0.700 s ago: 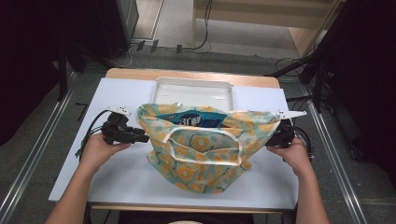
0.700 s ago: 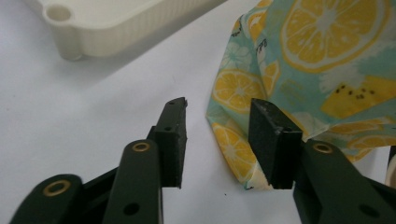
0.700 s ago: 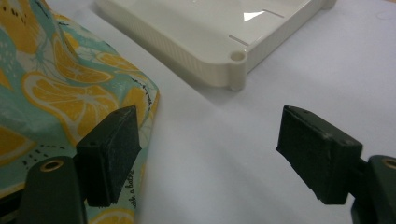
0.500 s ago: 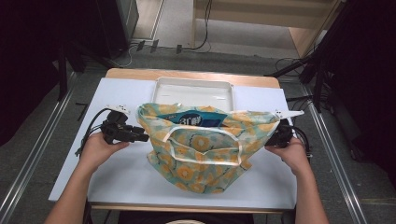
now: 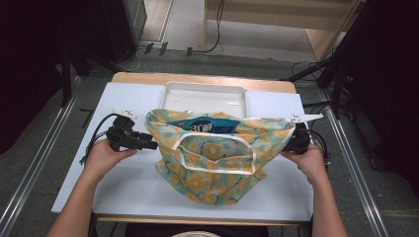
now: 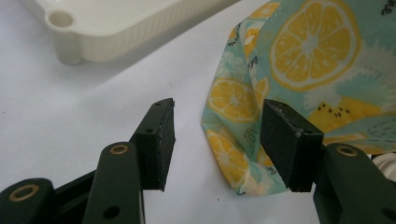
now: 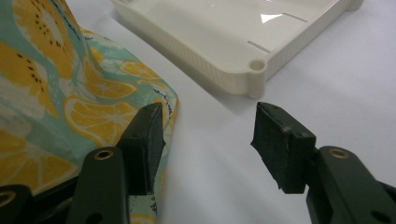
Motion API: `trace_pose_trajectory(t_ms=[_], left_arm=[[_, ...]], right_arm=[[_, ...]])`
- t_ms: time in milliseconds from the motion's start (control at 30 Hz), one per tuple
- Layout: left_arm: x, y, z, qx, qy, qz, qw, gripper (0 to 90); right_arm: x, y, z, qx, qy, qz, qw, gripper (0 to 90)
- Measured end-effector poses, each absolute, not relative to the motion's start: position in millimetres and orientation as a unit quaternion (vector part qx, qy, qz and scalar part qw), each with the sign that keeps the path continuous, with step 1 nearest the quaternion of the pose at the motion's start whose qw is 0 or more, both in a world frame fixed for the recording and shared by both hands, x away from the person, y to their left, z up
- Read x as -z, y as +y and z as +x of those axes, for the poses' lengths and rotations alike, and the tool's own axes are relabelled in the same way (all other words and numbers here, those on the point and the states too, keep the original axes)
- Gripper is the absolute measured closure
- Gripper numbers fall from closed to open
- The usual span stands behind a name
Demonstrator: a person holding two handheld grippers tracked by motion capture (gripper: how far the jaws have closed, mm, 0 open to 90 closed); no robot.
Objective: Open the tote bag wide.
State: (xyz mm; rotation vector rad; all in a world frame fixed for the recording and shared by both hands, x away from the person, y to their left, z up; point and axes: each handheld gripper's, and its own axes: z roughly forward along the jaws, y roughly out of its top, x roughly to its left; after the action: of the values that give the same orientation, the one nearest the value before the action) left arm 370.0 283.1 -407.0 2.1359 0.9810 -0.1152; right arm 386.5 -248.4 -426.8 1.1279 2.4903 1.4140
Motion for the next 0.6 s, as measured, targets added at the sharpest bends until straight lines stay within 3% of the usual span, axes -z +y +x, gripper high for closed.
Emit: trace_pose_trajectory(t_ms=[600], left_arm=[[394, 284, 366, 0.039, 0.374, 0.84, 0.392, 45.8]], right_arm=[[417, -248, 382, -0.461, 0.804, 0.375, 0.028, 47.3]])
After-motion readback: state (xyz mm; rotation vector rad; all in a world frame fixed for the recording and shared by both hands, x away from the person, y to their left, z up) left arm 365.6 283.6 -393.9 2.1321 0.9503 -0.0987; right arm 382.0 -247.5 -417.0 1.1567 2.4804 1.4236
